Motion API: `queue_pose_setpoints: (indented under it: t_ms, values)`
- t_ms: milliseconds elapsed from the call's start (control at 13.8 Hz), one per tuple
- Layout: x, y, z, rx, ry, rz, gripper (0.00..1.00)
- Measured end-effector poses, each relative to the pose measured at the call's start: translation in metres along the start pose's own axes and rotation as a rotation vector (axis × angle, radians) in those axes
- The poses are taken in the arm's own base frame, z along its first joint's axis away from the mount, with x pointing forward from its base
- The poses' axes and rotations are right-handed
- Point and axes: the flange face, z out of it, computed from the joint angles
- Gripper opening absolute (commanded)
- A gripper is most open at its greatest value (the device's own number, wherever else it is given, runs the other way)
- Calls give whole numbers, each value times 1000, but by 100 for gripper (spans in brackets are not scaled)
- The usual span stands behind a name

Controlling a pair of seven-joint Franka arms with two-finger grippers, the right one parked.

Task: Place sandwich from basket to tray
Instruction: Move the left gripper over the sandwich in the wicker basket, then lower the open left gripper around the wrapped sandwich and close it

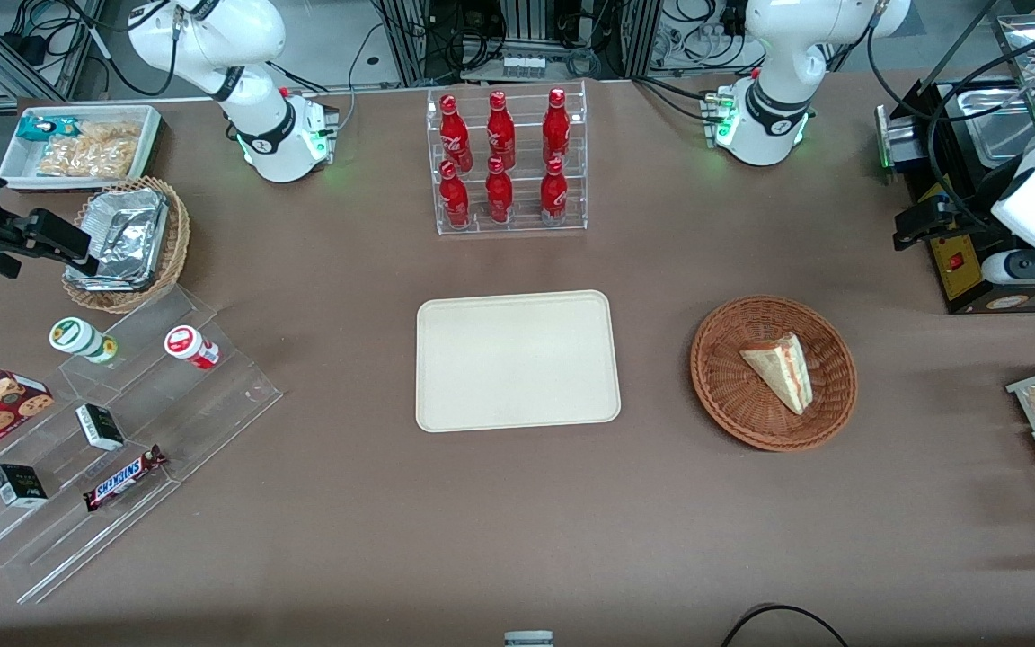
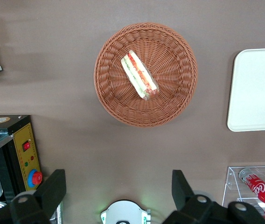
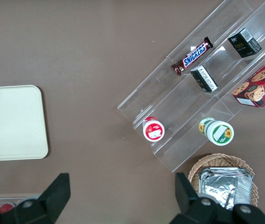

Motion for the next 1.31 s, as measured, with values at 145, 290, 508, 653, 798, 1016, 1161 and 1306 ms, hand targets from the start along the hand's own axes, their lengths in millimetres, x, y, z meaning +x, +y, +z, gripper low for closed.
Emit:
queue_pose_setpoints:
  t_ms: [145,290,508,653,798,1016,1161,1306]
  values:
    - [2,1,1,0,2,1,100]
    - [5,2,13,1,-21,4,100]
    - [16,3,50,4,-58,5,100]
    - [28,4,88,3,-52,5,100]
    - [38,4,130,3,-37,5,100]
    - [44,6,181,2,7,3,100]
    - [43,12,209,1,38,-21,100]
    - [40,24,229,1,47,-98,100]
